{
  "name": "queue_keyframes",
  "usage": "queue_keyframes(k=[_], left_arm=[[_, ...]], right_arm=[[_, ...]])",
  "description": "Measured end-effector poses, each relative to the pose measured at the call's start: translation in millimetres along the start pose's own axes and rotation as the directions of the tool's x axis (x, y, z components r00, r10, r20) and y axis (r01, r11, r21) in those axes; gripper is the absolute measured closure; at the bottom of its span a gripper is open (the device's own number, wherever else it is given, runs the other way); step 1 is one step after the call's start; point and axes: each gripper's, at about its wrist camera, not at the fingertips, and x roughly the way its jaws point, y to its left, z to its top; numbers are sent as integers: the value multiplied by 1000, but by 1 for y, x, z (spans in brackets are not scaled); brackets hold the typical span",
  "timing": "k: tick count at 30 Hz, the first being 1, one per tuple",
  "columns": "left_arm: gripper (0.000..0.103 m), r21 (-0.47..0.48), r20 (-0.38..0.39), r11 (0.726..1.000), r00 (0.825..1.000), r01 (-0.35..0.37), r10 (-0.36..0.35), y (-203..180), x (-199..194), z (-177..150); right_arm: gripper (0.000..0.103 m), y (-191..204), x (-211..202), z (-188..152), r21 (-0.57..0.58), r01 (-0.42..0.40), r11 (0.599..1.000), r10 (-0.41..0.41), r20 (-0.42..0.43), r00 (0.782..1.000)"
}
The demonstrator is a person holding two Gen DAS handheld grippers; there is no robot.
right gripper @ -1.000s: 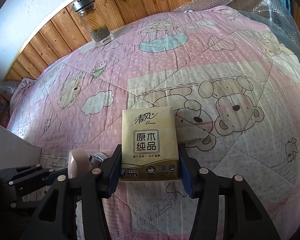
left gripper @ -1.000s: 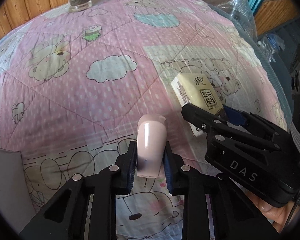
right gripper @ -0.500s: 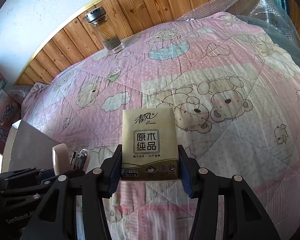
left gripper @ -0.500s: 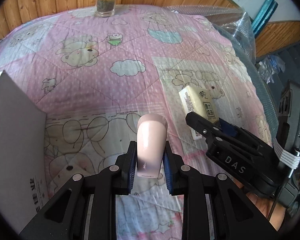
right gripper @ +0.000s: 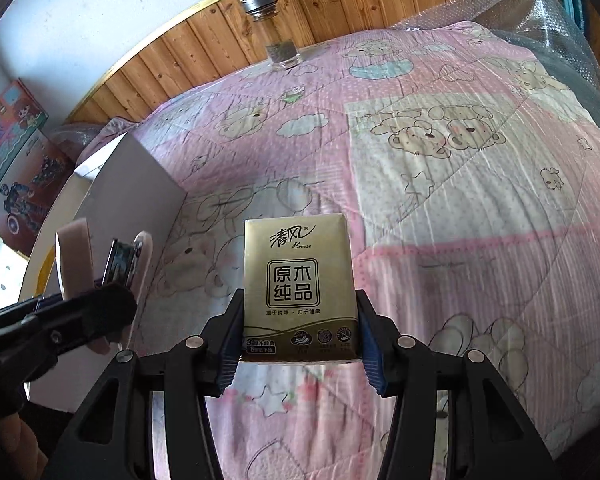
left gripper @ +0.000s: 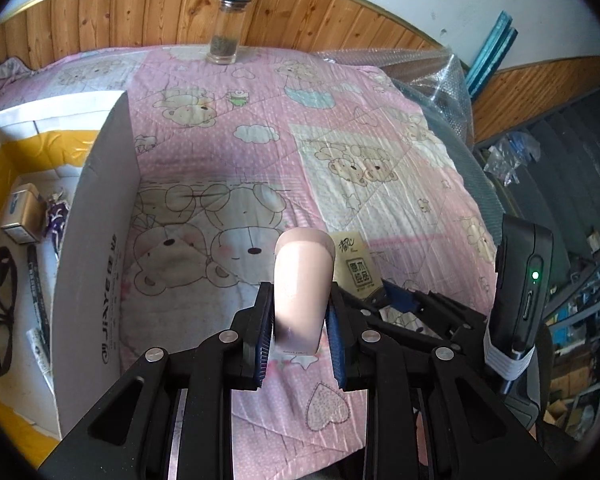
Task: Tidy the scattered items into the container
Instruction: 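Lift and carry the stapler with the left tool while the right tool carries the tissue pack to the box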
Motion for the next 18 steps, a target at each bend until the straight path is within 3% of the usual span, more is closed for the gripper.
queue_keyframes(k=[18], left_arm=[[78, -90, 169, 995, 985, 52, -36, 39, -81, -28]], right_arm=[[51, 92, -73, -11, -190, -25, 982, 46, 104, 994]])
